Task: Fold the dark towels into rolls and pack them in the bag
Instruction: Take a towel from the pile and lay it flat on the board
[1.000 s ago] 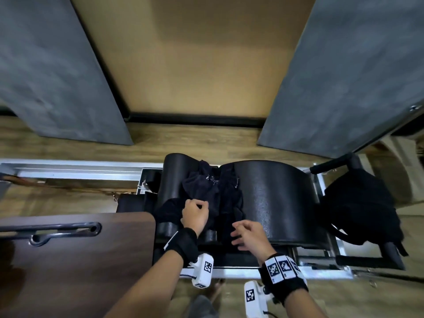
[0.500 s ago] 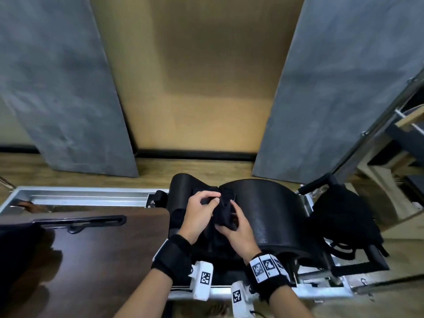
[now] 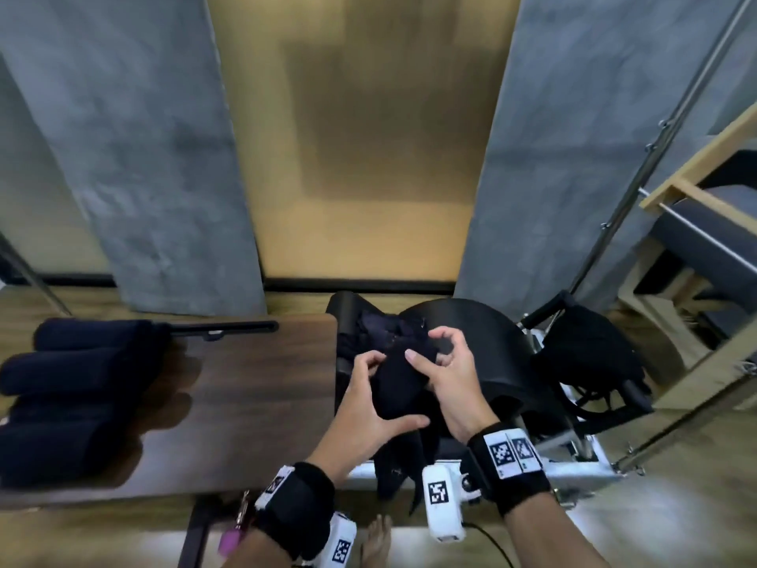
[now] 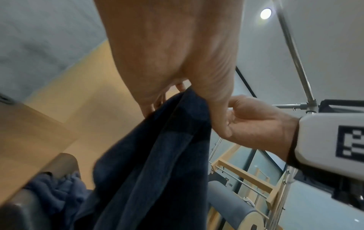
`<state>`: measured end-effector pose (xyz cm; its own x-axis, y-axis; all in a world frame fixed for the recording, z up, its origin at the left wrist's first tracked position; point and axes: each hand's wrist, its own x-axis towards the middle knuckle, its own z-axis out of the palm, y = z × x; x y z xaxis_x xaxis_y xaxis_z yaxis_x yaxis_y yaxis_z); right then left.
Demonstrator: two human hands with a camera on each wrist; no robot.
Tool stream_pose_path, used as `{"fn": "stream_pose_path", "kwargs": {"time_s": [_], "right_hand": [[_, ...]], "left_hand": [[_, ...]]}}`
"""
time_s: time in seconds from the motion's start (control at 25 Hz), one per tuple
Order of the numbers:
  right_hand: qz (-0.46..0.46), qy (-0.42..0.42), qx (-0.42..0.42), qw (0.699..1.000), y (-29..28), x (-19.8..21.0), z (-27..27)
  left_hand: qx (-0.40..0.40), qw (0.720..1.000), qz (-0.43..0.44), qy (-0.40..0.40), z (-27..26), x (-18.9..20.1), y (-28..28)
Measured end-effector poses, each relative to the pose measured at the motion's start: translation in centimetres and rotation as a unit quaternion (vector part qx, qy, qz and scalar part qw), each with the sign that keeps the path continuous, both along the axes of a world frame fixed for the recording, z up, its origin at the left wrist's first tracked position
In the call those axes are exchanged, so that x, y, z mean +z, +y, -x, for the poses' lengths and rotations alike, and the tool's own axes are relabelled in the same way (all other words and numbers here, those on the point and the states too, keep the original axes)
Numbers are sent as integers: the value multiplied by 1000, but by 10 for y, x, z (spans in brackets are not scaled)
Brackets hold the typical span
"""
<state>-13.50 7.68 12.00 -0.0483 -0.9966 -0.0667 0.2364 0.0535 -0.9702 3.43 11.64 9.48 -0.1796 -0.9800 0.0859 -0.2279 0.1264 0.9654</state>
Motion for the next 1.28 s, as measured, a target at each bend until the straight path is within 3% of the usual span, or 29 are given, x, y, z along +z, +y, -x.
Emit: {"fn": "stream_pose_path", "kwargs": {"time_s": [0.2,0.32,0.44,0.52,0.6,0.72,0.84,0.92,1.0,1.16,1.28], "right_hand": [[13,-39,76,996,66,21,-17],[12,-27,151,988,98,24,-29],[19,150,201,968,119,24,-58],[12,234,177,956,127,30,-85],[-7,241,133,961,137,39,-113],[-10,183,70,981,153,49,-142],[-22,192,53,980,172,47,-163],[-28,339,36,940,189,39,-181],[12,467,39,883,210,36,-206],[189,326,44,925,228,47,-255],[208,310,14,927,236,57,-278]], "left_hand": [[115,980,156,-49,-48,10,61],[122,972,194,-58,-76,27,81],[83,973,195,-87,-93,52,94],[46,976,189,-101,-106,65,103],[20,983,149,-101,-137,68,115],[0,993,40,-115,-199,50,137],[24,999,33,-12,-245,37,155],[26,996,71,42,-262,44,158],[2,994,100,31,-270,55,157],[-59,988,124,-72,-276,66,163],[-46,991,116,-43,-298,70,173]]}}
